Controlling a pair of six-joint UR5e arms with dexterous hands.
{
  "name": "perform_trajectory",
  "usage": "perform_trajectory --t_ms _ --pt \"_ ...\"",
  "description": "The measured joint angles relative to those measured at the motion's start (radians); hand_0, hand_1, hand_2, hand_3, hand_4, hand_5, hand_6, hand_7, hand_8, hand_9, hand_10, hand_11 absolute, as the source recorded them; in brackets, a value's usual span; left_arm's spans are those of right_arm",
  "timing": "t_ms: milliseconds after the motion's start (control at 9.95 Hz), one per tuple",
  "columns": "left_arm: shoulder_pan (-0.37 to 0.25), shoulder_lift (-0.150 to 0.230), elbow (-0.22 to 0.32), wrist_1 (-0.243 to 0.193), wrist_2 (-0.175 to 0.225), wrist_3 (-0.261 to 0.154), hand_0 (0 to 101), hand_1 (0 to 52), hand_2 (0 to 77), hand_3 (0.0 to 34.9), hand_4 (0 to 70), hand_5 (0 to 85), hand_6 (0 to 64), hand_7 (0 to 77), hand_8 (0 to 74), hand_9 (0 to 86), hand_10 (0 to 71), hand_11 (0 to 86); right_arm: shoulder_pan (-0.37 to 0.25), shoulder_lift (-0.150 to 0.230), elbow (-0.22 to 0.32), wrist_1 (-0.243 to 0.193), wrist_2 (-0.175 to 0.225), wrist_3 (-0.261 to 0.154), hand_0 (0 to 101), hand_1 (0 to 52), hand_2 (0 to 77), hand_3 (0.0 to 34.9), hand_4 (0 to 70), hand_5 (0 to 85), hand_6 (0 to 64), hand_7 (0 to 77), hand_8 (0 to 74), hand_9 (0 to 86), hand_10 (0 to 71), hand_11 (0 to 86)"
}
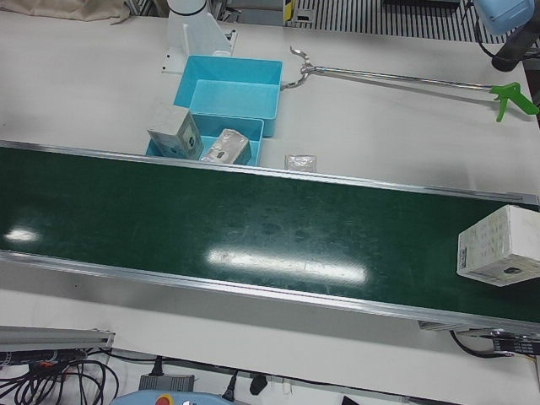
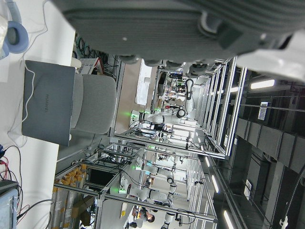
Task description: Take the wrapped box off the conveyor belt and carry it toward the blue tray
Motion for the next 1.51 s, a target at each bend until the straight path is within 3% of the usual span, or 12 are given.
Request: perform_trajectory --t_ms 101,201,302,402,603,804,1005,1106,1407,1508 --pt "0.0 0.0 0.0 0.0 0.0 0.0 0 0.0 0.5 0.0 0.0 1.1 0.0 0.0 0.0 0.0 0.5 0.0 0.018 -0.002 0.005 0.001 0.0 -0.004 51 19.6 30.0 17.7 15.3 35.5 5.5 27.3 1.6 6.5 0.0 1.6" --pt "0.0 0.0 0.0 0.0 0.0 0.0 0 0.0 0.5 0.0 0.0 1.1 0.5 0.0 0.0 0.0 0.5 0.0 0.041 -0.006 0.013 -0.001 -0.001 -0.007 51 19.6 30.0 17.7 15.3 35.5 5.5 27.3 1.6 6.5 0.0 1.6" --pt "0.0 0.0 0.0 0.0 0.0 0.0 0 0.0 0.5 0.0 0.0 1.1 0.5 0.0 0.0 0.0 0.5 0.0 0.051 -0.015 0.03 -0.005 -0.001 -0.009 50 19.6 25.1 16.5 16.4 34.9 6.5 28.4 1.6 7.6 0.0 1.6" --pt "0.0 0.0 0.0 0.0 0.0 0.0 0 0.0 0.5 0.0 0.0 1.1 0.5 0.0 0.0 0.0 0.0 0.0 0.056 -0.025 0.049 -0.009 0.0 -0.011 52 22.9 26.7 17.5 15.3 34.9 6.5 27.8 1.6 7.6 0.0 1.6" --pt "0.0 0.0 0.0 0.0 0.0 0.0 0 0.0 0.5 0.0 0.0 1.1 0.0 0.0 0.0 0.0 0.5 0.0 0.056 -0.033 0.064 -0.031 0.002 -0.016 52 22.9 26.7 17.5 15.3 34.9 6.5 27.8 1.6 7.6 0.0 1.6" --pt "0.0 0.0 0.0 0.0 0.0 0.0 0 0.0 1.1 0.0 0.0 1.1 0.5 0.0 0.0 0.0 0.5 0.0 0.052 -0.023 0.069 -0.085 0.006 -0.016 55 28.4 36.5 22.7 13.6 38.2 6.0 32.2 1.1 8.7 0.0 1.6" --pt "0.0 0.0 0.0 0.0 0.0 0.0 0 0.0 0.5 0.0 0.0 1.1 0.0 0.5 0.0 0.0 0.0 0.0 0.059 -0.008 0.077 -0.111 0.004 -0.01 55 28.4 36.5 22.7 13.6 38.2 6.0 32.2 1.1 8.7 0.0 1.6" --pt "0.0 0.0 0.0 0.0 0.0 0.0 0 0.0 0.5 0.0 0.0 1.1 0.0 0.0 0.0 0.0 0.5 0.0 0.063 -0.004 0.082 -0.118 0.002 -0.005 57 28.4 38.7 28.3 15.8 39.3 6.0 32.2 1.6 8.7 0.0 1.6" --pt "0.0 0.0 0.0 0.0 0.0 0.0 0 0.0 0.5 0.0 0.0 1.1 0.0 0.0 0.0 0.0 0.0 0.0 0.054 0.019 0.082 -0.156 0.001 -0.005 57 30.5 41.5 28.5 16.4 42.0 6.0 32.2 1.6 7.1 0.0 1.6" --pt "0.0 0.0 0.0 0.0 0.0 0.0 0 0.0 0.5 0.0 0.0 1.1 0.0 0.5 0.0 0.0 0.0 0.0 0.049 0.025 0.079 -0.157 0.001 -0.005 57 30.0 43.1 29.1 13.1 38.7 6.0 31.6 1.6 7.1 0.0 1.6"
